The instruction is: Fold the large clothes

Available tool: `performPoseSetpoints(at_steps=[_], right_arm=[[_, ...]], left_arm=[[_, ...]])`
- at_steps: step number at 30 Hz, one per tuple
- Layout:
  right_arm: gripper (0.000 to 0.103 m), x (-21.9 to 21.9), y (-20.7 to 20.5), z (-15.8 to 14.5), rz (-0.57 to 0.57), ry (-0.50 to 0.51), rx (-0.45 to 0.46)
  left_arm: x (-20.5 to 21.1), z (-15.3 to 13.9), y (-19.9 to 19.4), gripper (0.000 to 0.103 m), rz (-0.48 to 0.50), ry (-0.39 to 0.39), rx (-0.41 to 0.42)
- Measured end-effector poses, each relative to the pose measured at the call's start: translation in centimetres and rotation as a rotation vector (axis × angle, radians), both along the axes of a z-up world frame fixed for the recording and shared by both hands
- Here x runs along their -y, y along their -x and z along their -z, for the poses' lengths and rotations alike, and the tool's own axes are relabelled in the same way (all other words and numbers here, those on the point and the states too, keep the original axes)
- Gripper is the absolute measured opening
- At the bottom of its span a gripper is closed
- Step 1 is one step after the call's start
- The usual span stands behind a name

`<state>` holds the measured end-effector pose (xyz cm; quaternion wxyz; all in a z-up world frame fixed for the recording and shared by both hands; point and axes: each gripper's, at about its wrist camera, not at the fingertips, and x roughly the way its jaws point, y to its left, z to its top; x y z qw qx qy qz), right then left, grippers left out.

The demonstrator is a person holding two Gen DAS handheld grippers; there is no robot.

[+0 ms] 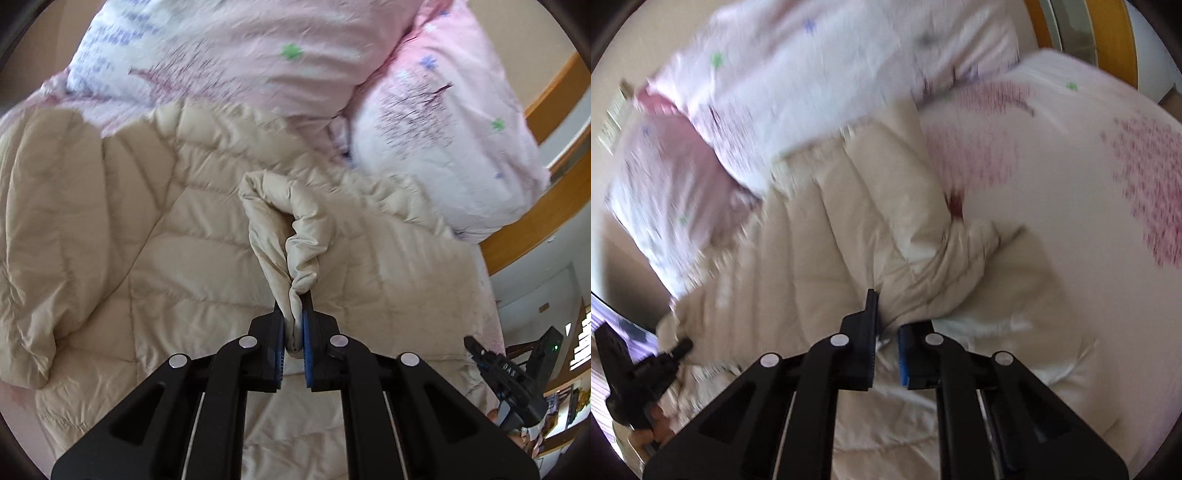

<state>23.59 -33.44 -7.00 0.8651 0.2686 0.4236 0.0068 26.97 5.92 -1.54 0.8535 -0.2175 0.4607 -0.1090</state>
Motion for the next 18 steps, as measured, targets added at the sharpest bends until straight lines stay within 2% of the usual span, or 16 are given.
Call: performPoseSetpoints(at_steps=[2, 4, 5, 6, 8, 13, 14, 17, 18], right_arm=[[0.014, -0.1, 0.0, 0.5, -0.012, 0.019, -0.025], [0.027, -0.5, 0.2, 0.2, -0.03, 0.049, -0.043], [0.039, -0.7, 0.5, -0.1, -0.039, 0.066, -0.055], [0.046, -1.2, 0.9, -0.7, -0.052, 0.085, -0.068], [0.046, -2.5, 2.0, -2.0, -0.097, 0.098, -0.072], [0.035, -10.1, 2.7, -6.2, -0.353, 0.118, 0.052], [0.032, -11.7, 2.2, -6.6, -0.392, 0.13, 0.064], [0.022, -17.5, -0.4, -6.3, -0.507, 0.179, 0.075], [0.021, -18.8, -1.0, -6.1, -0.528, 0.188, 0.075]], left_arm=[[-0.2, 1.0, -0.1, 0.007, -0.003, 0.011, -0.04], [-0.3, 1.7, 0.0, 0.007, -0.006, 0.012, -0.062], [-0.4, 1.9, 0.1, 0.007, -0.005, 0.014, -0.066], [-0.6, 1.9, 0.3, 0.008, -0.006, 0.02, -0.069], [-0.8, 1.8, 0.6, 0.019, -0.013, 0.028, -0.073], [-1.7, 0.1, 3.0, 0.047, -0.023, 0.025, -0.027], [-2.2, -0.3, 3.9, 0.051, -0.025, 0.034, -0.011], [-4.7, -1.4, 6.8, 0.051, -0.049, 0.064, 0.033], [-5.8, -1.8, 7.7, 0.051, -0.067, 0.072, 0.047]])
